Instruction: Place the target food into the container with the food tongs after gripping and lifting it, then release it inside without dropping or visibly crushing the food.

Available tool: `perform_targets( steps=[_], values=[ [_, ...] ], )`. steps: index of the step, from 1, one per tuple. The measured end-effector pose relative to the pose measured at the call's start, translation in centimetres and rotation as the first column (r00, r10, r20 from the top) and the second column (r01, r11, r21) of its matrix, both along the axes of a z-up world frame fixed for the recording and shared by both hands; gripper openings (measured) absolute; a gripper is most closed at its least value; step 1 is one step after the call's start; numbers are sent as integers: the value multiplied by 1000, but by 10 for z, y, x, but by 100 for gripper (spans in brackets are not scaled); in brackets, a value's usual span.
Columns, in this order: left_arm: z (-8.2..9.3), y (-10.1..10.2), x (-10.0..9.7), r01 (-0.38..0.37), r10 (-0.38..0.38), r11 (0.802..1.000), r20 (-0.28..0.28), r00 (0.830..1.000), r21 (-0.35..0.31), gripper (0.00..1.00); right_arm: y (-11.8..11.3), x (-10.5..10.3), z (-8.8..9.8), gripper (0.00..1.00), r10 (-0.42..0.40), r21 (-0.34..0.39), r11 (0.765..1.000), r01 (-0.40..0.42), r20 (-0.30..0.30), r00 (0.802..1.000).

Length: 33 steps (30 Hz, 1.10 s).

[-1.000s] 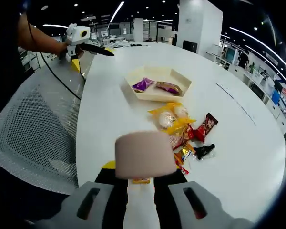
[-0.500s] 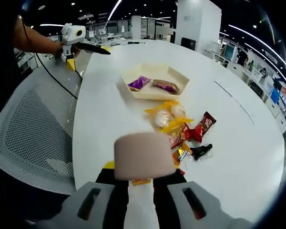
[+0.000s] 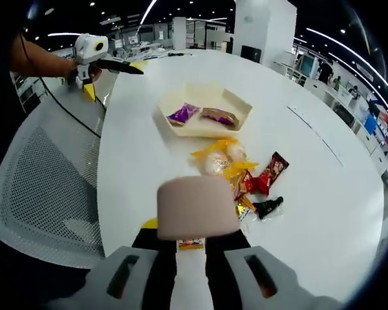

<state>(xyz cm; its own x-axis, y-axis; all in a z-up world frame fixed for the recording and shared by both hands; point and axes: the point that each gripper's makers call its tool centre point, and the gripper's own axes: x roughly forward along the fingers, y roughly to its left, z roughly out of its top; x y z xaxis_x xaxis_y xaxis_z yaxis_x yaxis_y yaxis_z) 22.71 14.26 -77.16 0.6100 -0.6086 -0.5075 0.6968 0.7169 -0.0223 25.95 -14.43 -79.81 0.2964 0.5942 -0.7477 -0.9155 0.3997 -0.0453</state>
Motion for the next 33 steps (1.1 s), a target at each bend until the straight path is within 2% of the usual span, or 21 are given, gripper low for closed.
perform_targets(
  steps=[6, 15, 21, 27, 33],
  values=[
    [-3, -3, -3, 22, -22, 1000, -16, 1000, 4, 99, 4, 15, 26, 15, -38, 60, 997, 40, -29, 999],
    [0, 1, 0, 2, -2, 1000, -1, 1000, -4, 99, 7, 34, 57, 15, -5, 11, 1000, 5, 7, 1000],
    [-1, -2, -2, 18, -18, 1000, -4, 1000, -1, 99, 12, 45, 73, 15, 6, 13, 1000, -6, 14, 1000],
    [2, -3, -3, 22, -22, 1000, 1, 1000, -11, 99, 16, 56, 83, 15, 30, 0, 1000, -30, 30, 999],
    [4, -2, -1, 12, -12, 1000, 8, 1000, -15, 99, 20, 59, 81, 15, 40, -7, 999, -40, 30, 999]
  ],
)
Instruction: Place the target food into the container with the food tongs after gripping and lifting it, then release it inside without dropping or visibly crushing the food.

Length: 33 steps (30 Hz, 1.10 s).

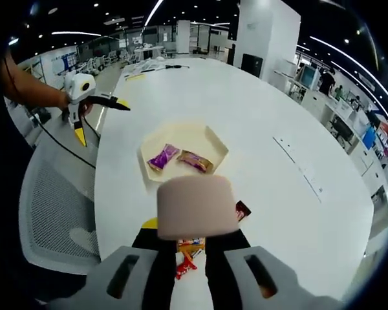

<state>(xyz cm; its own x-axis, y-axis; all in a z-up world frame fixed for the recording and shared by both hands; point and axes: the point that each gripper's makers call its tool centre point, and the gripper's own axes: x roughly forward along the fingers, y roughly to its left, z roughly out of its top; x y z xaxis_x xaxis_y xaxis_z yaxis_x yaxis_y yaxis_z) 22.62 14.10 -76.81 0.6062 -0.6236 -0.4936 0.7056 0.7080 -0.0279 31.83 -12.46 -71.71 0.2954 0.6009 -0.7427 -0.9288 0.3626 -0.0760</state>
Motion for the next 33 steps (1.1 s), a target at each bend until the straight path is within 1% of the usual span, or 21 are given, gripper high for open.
perform_targets(
  steps=[6, 11, 20, 22, 24, 28, 33],
  values=[
    [2, 0, 1, -3, 4, 1000, 7, 1000, -3, 99, 3, 0, -1, 15, 6, -5, 1000, -6, -5, 1000],
    [2, 0, 2, -4, 4, 1000, 9, 1000, -5, 99, 15, 5, 0, 15, 20, -3, 1000, -20, 3, 1000],
    [3, 1, 2, -6, 6, 1000, 14, 1000, -4, 99, 48, 13, 0, 15, 50, 12, 999, -50, 5, 999],
    [4, 2, 5, -7, 7, 1000, 38, 999, 6, 99, 56, 15, 1, 15, 62, 13, 998, -62, 7, 998],
    [5, 2, 4, -8, 8, 1000, 41, 999, 3, 100, 63, 17, 2, 15, 69, 16, 997, -69, 10, 998],
    [5, 3, 5, -13, 13, 1000, 37, 999, 3, 99, 76, 21, 4, 15, 75, 26, 997, -76, 9, 997],
    [4, 3, 4, -13, 13, 1000, 32, 999, 3, 99, 99, 31, 6, 15, 98, 35, 995, -98, 18, 995]
  ],
)
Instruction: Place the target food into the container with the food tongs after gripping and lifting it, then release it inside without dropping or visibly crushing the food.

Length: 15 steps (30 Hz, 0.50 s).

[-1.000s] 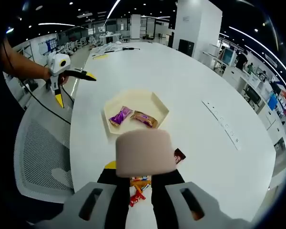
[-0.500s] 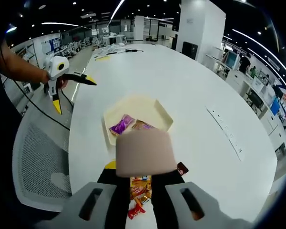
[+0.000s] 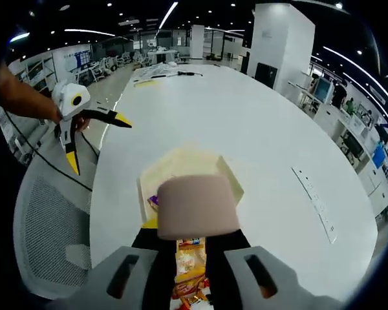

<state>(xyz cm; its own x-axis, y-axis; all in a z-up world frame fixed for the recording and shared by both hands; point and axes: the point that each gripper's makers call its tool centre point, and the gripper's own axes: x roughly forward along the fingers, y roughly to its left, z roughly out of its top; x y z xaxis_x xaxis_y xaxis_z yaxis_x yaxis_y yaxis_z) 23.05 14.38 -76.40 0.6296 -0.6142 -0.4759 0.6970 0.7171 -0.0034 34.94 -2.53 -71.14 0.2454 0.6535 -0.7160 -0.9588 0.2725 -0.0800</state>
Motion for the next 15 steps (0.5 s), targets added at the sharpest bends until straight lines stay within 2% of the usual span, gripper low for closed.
perform_targets(
  steps=[5, 15],
  values=[
    [1, 0, 0, -2, 2, 1000, -4, 1000, -6, 99, 20, 12, 6, 15, 11, 8, 1000, -11, 7, 1000],
    [5, 9, 6, -60, 60, 998, -1, 998, -33, 99, 55, 31, 9, 15, 34, 6, 999, -34, 20, 999]
  ],
)
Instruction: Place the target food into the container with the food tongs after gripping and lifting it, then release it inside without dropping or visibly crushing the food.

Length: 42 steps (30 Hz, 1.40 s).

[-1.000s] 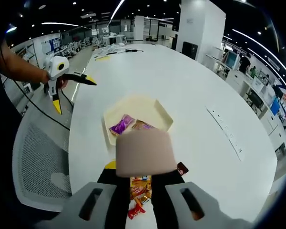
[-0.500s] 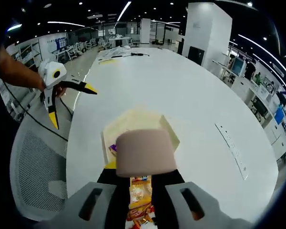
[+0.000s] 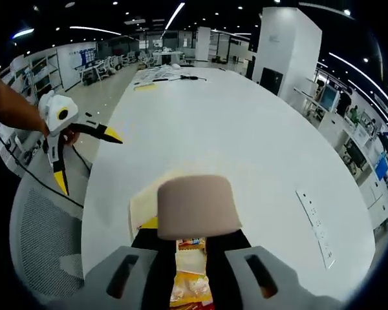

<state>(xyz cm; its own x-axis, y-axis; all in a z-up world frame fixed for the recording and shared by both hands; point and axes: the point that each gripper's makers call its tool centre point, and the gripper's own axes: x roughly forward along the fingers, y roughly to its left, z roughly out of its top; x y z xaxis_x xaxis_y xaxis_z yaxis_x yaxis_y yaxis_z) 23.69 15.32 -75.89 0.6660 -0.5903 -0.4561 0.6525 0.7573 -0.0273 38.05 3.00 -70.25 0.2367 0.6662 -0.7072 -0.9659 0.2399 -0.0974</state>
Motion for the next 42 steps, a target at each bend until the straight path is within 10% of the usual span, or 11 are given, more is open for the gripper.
perform_targets(
  steps=[27, 42],
  values=[
    [10, 6, 5, -37, 38, 999, 33, 999, -31, 99, 3, -2, -7, 18, 5, -7, 1000, -5, 3, 1000],
    [18, 12, 9, -56, 57, 998, 88, 994, -24, 100, -45, -6, -7, 19, -133, 0, 991, 133, -24, 991]
  ],
)
